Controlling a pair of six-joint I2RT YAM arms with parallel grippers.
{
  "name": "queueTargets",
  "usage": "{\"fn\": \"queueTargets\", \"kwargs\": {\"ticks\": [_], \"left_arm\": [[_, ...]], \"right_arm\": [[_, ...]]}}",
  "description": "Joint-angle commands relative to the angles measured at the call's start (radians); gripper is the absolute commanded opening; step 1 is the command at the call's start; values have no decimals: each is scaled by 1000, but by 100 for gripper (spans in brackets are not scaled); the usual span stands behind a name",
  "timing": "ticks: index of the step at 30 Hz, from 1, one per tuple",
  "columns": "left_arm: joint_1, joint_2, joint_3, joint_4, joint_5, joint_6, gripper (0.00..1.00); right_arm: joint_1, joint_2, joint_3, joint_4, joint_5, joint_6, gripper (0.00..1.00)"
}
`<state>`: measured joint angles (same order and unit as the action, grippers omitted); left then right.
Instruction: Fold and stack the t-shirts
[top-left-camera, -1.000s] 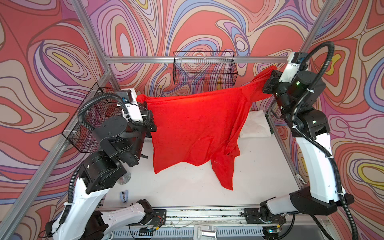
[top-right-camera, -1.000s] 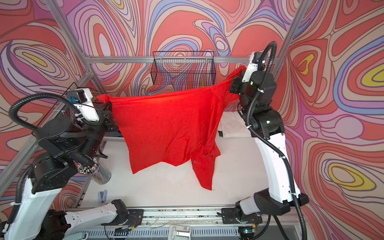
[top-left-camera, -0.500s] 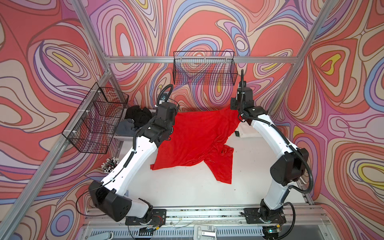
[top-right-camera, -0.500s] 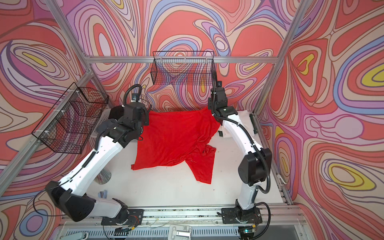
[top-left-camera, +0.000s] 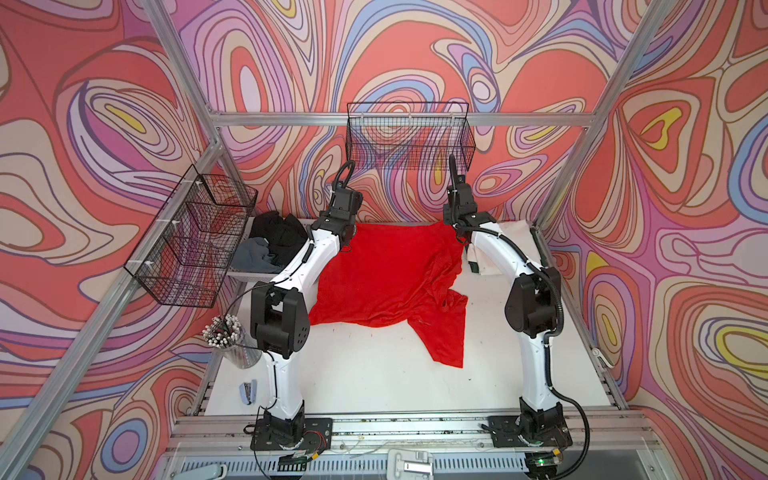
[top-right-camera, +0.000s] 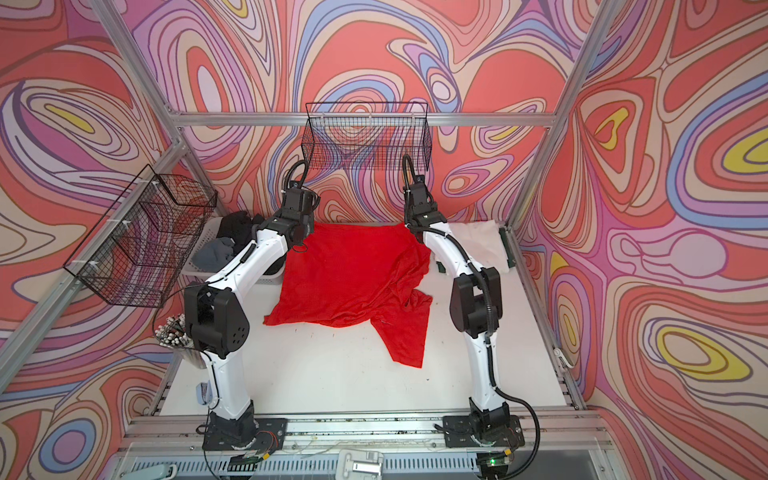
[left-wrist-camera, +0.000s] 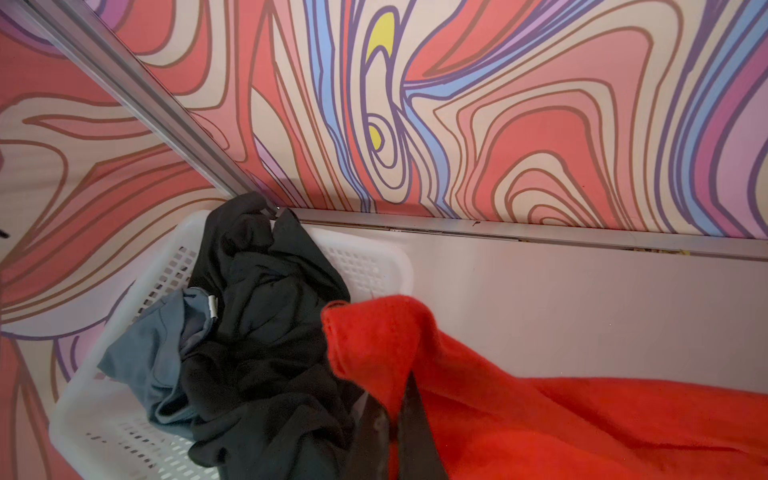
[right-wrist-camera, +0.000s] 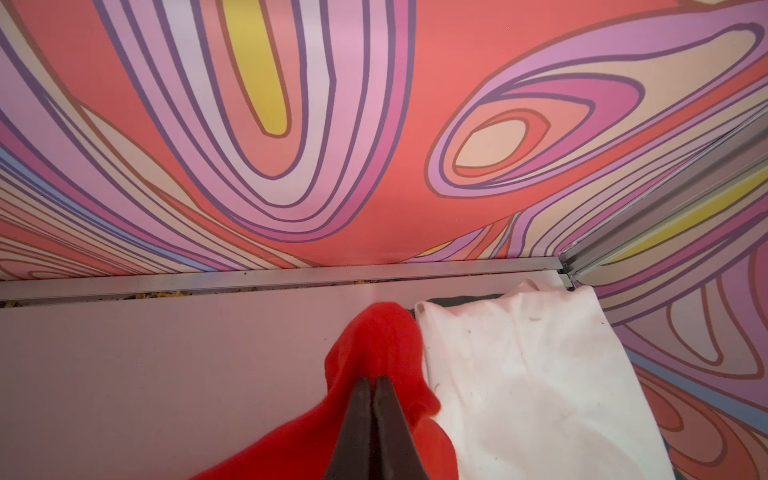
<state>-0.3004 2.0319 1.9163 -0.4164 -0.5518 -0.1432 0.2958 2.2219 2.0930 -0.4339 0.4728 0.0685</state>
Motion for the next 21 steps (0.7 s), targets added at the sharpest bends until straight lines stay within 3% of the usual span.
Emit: {"fn": "queueTargets", "kwargs": {"ticks": [1,6,13,21], "left_arm": [[11,85,110,15,16,48,0],[23,218,241,-7,-5,76,0],[36,313,270,6,10,62,0],[46,519,548,-52,-10,114,0]], "right_arm": [[-3,4,-36,31,10,17,0],[-3,-5,-101,48,-19,50,0],[-3,36,-124,30,-84,100,0],[-3,218,101,-57,-47,103,0]]}}
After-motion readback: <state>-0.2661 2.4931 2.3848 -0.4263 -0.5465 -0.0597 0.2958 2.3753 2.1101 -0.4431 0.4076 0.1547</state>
